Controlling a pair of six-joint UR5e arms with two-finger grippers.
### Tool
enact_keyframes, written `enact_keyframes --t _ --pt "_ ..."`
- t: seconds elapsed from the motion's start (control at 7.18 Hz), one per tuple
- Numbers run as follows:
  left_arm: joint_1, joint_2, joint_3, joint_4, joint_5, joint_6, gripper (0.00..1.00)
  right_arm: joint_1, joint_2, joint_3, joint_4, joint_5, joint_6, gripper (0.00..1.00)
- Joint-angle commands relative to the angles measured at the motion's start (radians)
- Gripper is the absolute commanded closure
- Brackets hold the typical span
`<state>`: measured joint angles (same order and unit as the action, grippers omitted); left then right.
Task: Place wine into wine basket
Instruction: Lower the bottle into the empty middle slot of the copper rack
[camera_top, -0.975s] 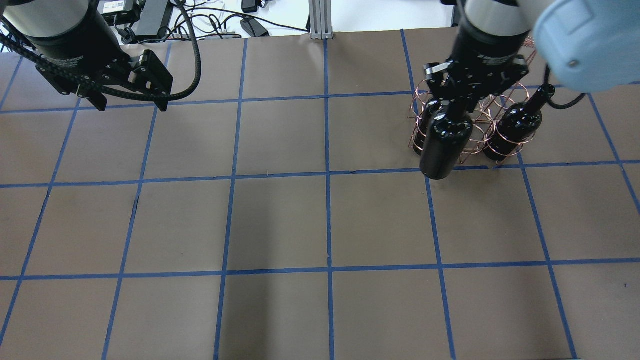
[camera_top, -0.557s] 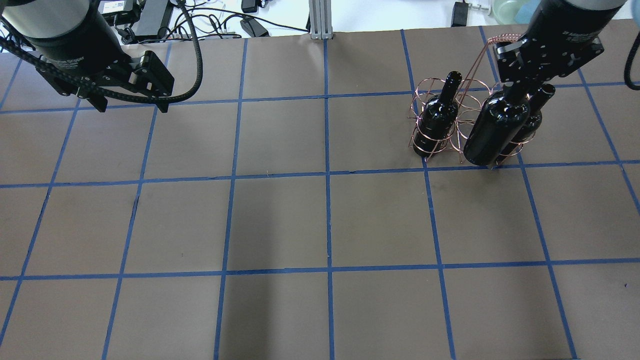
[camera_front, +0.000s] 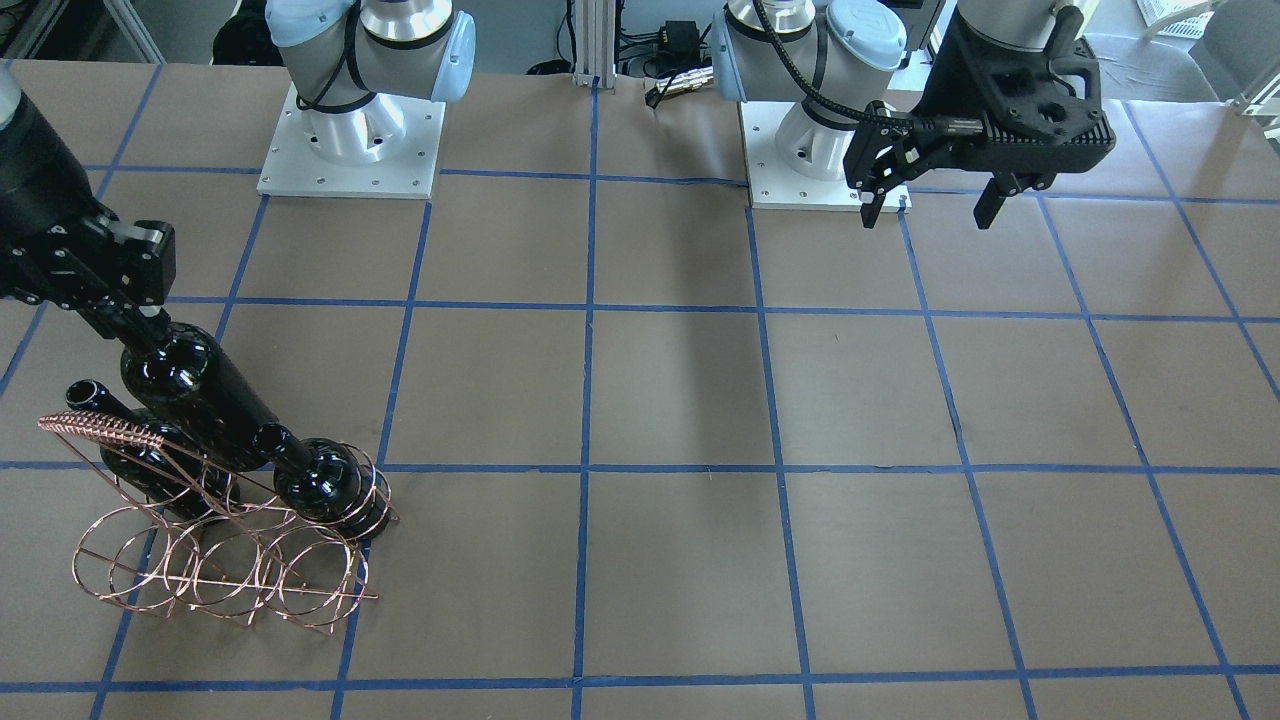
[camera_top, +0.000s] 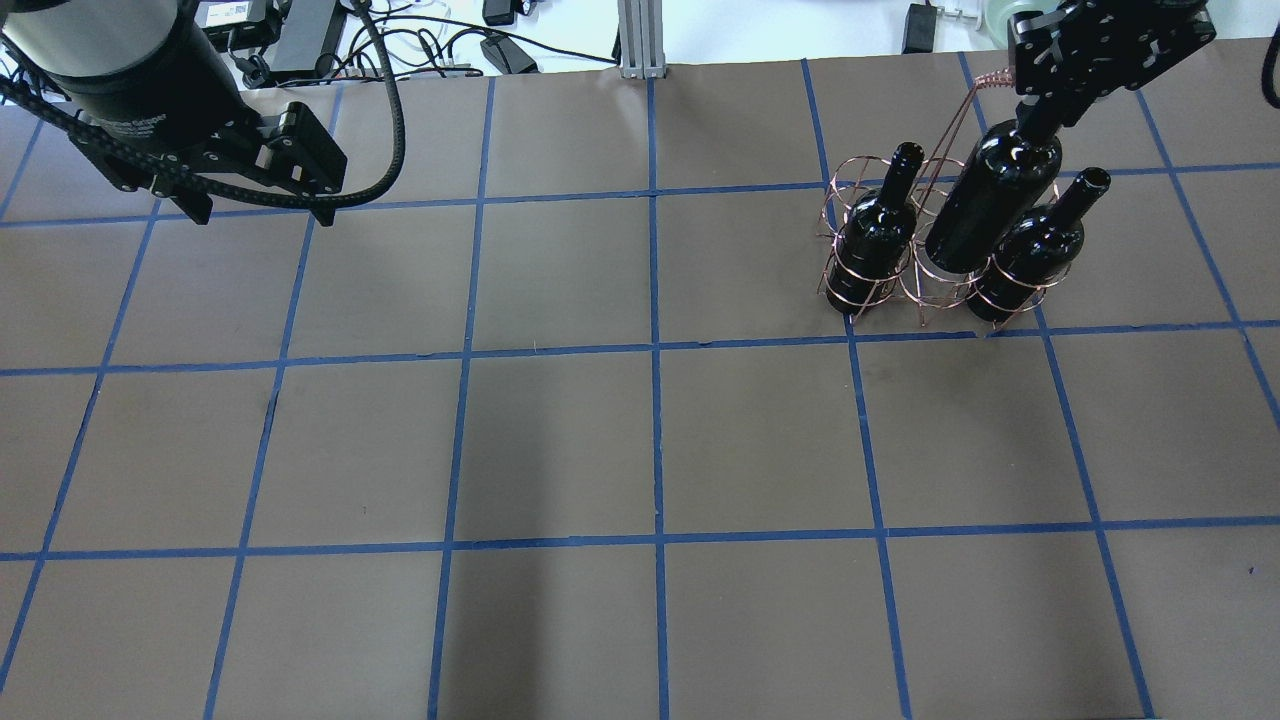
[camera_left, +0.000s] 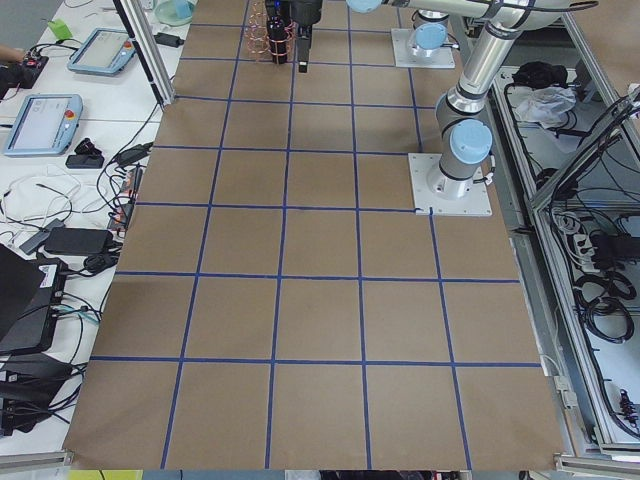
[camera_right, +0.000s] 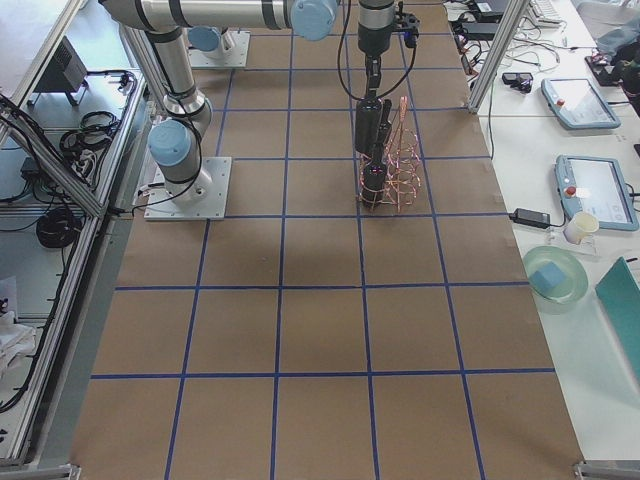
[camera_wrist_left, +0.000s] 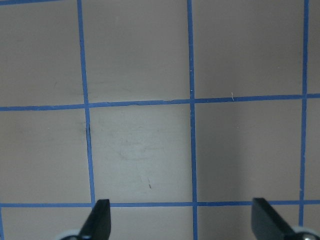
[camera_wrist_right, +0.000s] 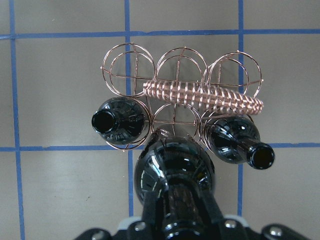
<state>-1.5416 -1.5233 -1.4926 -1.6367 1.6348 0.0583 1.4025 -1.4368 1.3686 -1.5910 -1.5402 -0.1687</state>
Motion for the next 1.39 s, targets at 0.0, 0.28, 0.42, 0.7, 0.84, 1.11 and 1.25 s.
enact_keyframes --t 0.0,0.28,0.42,0.7,0.84,1.11,1.25 --pt "0.0 0.002 0.0 0.0 0.006 0.0 0.0 -0.002 0.041 -0.014 -0.033 0.006 -0.02 1.0" --pt "0.009 -0.023 -0.012 0.012 -0.001 0.002 0.0 -0.022 0.042 -0.008 -0.032 0.006 -0.041 1.0" --pt "0.021 -0.02 -0.018 0.011 0.005 0.017 0.0 -0.028 0.044 -0.003 -0.033 0.006 -0.06 1.0" --pt "0.034 -0.035 -0.037 0.014 -0.003 -0.003 0.0 -0.028 0.055 0.001 -0.035 0.006 -0.061 1.0" --pt "0.034 -0.055 -0.057 0.064 -0.006 -0.002 0.0 -0.028 0.056 0.024 -0.052 0.006 -0.061 1.0" --pt "0.023 -0.04 -0.067 0.084 -0.033 0.0 0.0 -0.028 0.056 0.053 -0.089 0.008 -0.061 1.0" --pt "0.031 -0.043 -0.075 0.086 -0.032 0.008 0.0 -0.028 0.07 0.066 -0.11 0.008 -0.061 1.0"
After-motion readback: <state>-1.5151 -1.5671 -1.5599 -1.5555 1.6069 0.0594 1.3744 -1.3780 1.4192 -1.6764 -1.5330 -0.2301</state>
